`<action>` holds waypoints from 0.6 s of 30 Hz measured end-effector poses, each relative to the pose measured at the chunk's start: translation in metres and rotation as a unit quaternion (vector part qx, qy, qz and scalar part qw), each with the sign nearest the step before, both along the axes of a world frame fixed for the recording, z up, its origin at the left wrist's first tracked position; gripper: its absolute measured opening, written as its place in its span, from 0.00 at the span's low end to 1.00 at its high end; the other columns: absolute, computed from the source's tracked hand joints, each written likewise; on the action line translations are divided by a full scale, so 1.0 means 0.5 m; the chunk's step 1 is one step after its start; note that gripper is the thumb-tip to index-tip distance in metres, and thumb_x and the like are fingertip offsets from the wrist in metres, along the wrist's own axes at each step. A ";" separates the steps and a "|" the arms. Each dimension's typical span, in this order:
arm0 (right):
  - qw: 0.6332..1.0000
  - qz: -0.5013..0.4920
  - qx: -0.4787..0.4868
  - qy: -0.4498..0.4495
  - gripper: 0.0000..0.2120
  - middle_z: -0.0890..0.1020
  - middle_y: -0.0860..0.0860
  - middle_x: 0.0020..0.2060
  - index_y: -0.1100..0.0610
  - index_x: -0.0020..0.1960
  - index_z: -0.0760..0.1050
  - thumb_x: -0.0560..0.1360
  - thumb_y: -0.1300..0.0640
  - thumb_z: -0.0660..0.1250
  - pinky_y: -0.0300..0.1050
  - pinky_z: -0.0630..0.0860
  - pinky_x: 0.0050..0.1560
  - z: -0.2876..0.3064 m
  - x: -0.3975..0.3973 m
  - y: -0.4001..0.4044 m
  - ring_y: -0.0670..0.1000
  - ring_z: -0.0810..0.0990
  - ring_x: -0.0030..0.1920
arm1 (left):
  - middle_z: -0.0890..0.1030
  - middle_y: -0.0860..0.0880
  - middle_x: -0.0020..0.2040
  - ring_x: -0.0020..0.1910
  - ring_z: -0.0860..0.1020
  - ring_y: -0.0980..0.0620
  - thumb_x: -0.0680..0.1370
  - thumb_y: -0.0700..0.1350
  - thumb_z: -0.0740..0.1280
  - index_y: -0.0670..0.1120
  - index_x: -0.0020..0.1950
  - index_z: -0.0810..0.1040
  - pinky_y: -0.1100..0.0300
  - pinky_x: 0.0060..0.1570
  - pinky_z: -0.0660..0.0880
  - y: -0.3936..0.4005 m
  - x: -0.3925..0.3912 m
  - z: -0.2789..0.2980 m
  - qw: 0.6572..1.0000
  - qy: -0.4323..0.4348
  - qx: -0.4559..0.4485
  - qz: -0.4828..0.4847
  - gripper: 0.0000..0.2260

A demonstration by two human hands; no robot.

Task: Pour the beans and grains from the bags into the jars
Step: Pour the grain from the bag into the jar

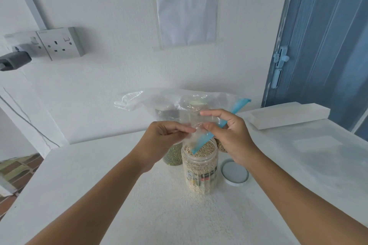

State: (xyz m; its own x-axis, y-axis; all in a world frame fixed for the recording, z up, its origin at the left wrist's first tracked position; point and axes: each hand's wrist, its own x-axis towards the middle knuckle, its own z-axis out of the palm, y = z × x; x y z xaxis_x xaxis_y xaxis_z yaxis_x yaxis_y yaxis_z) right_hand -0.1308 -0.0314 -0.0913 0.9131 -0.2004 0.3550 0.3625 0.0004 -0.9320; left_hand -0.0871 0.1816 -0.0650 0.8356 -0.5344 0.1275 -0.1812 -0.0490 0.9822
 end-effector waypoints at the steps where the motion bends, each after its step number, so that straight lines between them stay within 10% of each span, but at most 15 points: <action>1: 1.000 -0.003 0.001 -0.002 0.14 0.87 0.49 0.55 0.54 0.58 0.84 0.75 0.67 0.75 0.47 0.82 0.61 0.001 0.001 -0.001 0.52 0.87 0.55 | 0.87 0.45 0.56 0.64 0.83 0.50 0.80 0.32 0.69 0.43 0.55 0.88 0.50 0.71 0.75 -0.001 -0.001 0.002 1.000 0.002 -0.001 -0.004 0.10; 18: 0.999 -0.040 0.019 -0.022 0.12 0.87 0.48 0.54 0.55 0.56 0.85 0.74 0.66 0.77 0.47 0.82 0.60 0.003 0.004 0.006 0.51 0.85 0.58 | 0.87 0.49 0.59 0.66 0.81 0.56 0.79 0.33 0.71 0.45 0.52 0.89 0.56 0.69 0.75 -0.007 -0.014 0.011 1.000 -0.009 0.014 -0.008 0.10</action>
